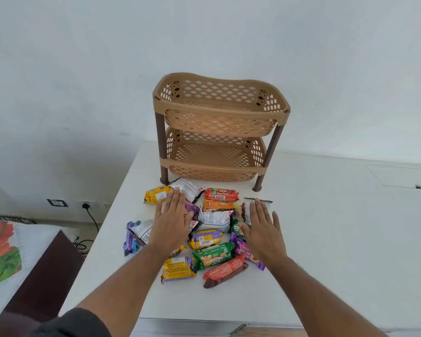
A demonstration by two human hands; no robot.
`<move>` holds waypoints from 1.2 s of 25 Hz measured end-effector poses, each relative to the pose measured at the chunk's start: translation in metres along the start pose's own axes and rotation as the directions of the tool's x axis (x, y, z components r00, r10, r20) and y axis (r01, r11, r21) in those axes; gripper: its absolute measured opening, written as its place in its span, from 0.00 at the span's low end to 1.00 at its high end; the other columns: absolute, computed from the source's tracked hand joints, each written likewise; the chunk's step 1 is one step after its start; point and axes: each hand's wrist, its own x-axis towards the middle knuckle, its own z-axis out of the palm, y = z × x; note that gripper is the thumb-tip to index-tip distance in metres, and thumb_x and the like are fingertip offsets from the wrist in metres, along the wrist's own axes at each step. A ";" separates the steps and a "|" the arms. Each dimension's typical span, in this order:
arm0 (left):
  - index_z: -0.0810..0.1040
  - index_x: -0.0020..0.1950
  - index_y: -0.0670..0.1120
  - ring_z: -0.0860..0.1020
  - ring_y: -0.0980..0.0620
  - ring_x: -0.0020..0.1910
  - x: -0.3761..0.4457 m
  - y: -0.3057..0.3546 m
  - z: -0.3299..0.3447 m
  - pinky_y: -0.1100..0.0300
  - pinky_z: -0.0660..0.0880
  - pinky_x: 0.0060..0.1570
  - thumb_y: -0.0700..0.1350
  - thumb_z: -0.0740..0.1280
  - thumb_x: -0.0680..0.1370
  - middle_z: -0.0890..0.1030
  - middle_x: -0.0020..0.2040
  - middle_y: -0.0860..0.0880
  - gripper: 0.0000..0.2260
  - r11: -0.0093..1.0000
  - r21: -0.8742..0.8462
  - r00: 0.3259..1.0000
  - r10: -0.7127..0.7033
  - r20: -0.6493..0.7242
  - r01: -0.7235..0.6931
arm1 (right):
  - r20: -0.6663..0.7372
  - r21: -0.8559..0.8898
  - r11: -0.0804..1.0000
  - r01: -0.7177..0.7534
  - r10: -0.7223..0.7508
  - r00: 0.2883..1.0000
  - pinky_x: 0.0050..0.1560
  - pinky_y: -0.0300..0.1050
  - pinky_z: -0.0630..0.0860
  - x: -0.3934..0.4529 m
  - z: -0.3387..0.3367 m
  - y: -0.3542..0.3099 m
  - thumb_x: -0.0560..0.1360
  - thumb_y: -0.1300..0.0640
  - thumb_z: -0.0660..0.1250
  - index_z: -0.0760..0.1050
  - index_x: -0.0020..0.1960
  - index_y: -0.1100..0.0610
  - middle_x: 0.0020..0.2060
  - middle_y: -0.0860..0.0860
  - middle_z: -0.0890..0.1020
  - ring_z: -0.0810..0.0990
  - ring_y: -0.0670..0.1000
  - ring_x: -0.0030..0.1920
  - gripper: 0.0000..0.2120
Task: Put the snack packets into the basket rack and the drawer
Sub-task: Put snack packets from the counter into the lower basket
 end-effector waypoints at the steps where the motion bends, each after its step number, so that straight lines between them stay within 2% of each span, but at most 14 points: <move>1: 0.52 0.83 0.45 0.46 0.49 0.82 -0.002 0.001 0.001 0.45 0.47 0.79 0.57 0.48 0.85 0.51 0.83 0.46 0.29 1.000 0.029 1.000 -0.012 0.012 0.012 | 0.009 -0.009 1.000 -0.003 0.003 1.000 0.79 0.54 0.39 -0.003 0.001 0.000 0.80 0.32 0.31 0.38 0.82 0.53 0.81 0.50 0.41 0.37 0.50 0.80 0.37; 6: 0.53 0.83 0.46 0.47 0.50 0.82 -0.008 0.008 0.010 0.45 0.48 0.79 0.58 0.46 0.85 0.51 0.83 0.47 0.29 1.000 0.016 0.999 -0.011 0.038 0.011 | 0.027 -0.026 0.999 0.045 -0.044 0.999 0.80 0.54 0.42 -0.014 0.008 -0.002 0.78 0.33 0.28 0.38 0.82 0.53 0.81 0.50 0.42 0.38 0.50 0.80 0.39; 12: 0.54 0.83 0.46 0.47 0.52 0.82 0.001 0.039 0.007 0.47 0.47 0.80 0.57 0.47 0.85 0.54 0.83 0.48 0.28 0.991 -0.004 0.990 0.133 0.048 -0.133 | 0.083 -0.006 0.995 0.095 -0.094 0.992 0.80 0.52 0.52 -0.017 0.008 -0.001 0.82 0.36 0.41 0.48 0.83 0.54 0.81 0.51 0.54 0.51 0.52 0.81 0.34; 14: 0.56 0.82 0.45 0.48 0.51 0.82 0.008 0.048 0.007 0.48 0.46 0.80 0.57 0.48 0.85 0.55 0.83 0.47 0.28 0.982 -0.002 0.978 0.190 0.092 -0.190 | 0.049 -0.012 0.993 0.120 -0.120 0.992 0.77 0.52 0.60 -0.017 0.007 -0.001 0.84 0.39 0.49 0.56 0.81 0.55 0.79 0.52 0.63 0.60 0.53 0.79 0.31; 17: 0.60 0.81 0.45 0.52 0.50 0.81 0.019 0.058 0.008 0.50 0.46 0.79 0.55 0.51 0.85 0.60 0.82 0.47 0.26 0.969 0.017 0.960 0.242 0.145 -0.247 | -0.007 -0.015 0.990 0.141 -0.141 0.990 0.67 0.51 0.72 -0.017 0.005 -0.001 0.82 0.42 0.58 0.67 0.76 0.56 0.71 0.53 0.74 0.72 0.55 0.70 0.27; 20: 0.61 0.80 0.44 0.56 0.49 0.80 0.027 0.065 0.008 0.49 0.51 0.79 0.52 0.54 0.85 0.63 0.80 0.46 0.25 0.955 0.046 0.939 0.278 0.205 -0.293 | -0.001 -0.009 0.989 0.149 -0.149 0.989 0.61 0.48 0.74 -0.016 0.004 -0.001 0.82 0.44 0.58 0.68 0.73 0.54 0.66 0.51 0.76 0.74 0.53 0.63 0.24; 23: 0.63 0.78 0.43 0.61 0.46 0.78 0.038 0.072 0.003 0.47 0.55 0.78 0.51 0.57 0.84 0.67 0.78 0.44 0.24 0.947 0.068 0.919 0.284 0.274 -0.313 | 0.039 0.007 0.989 0.149 -0.149 0.988 0.60 0.47 0.74 -0.012 0.003 -0.002 0.82 0.45 0.59 0.68 0.72 0.54 0.64 0.51 0.74 0.73 0.53 0.62 0.22; 25: 0.66 0.75 0.43 0.68 0.44 0.73 0.047 0.076 -0.002 0.47 0.63 0.73 0.51 0.59 0.83 0.71 0.74 0.43 0.22 0.948 0.073 0.905 0.271 0.327 -0.310 | 0.083 0.027 0.990 0.135 -0.137 0.987 0.60 0.48 0.74 -0.006 0.000 -0.004 0.81 0.45 0.59 0.67 0.72 0.54 0.64 0.52 0.74 0.73 0.54 0.63 0.23; 27: 0.69 0.72 0.44 0.75 0.43 0.65 0.055 0.079 -0.007 0.48 0.70 0.61 0.52 0.60 0.83 0.76 0.68 0.43 0.20 0.960 0.048 0.888 0.234 0.395 -0.275 | 0.141 0.058 0.991 0.117 -0.124 0.982 0.61 0.50 0.75 0.000 -0.003 -0.006 0.81 0.44 0.60 0.66 0.73 0.55 0.65 0.52 0.73 0.73 0.54 0.64 0.24; 28: 0.70 0.70 0.44 0.77 0.43 0.61 0.059 0.080 -0.008 0.49 0.72 0.55 0.53 0.61 0.83 0.78 0.65 0.43 0.19 0.967 0.036 0.874 0.213 0.437 -0.253 | 0.169 0.071 0.992 0.107 -0.118 0.978 0.61 0.50 0.75 0.003 -0.004 -0.006 0.81 0.45 0.61 0.65 0.74 0.55 0.65 0.52 0.73 0.74 0.55 0.64 0.25; 30: 0.72 0.65 0.45 0.79 0.43 0.55 0.066 0.081 -0.010 0.49 0.76 0.51 0.54 0.62 0.82 0.79 0.59 0.44 0.17 0.971 0.032 0.840 0.188 0.508 -0.236 | 0.214 0.086 0.993 0.085 -0.102 0.971 0.61 0.51 0.76 0.008 -0.008 -0.006 0.80 0.45 0.63 0.65 0.74 0.54 0.65 0.53 0.74 0.75 0.55 0.65 0.25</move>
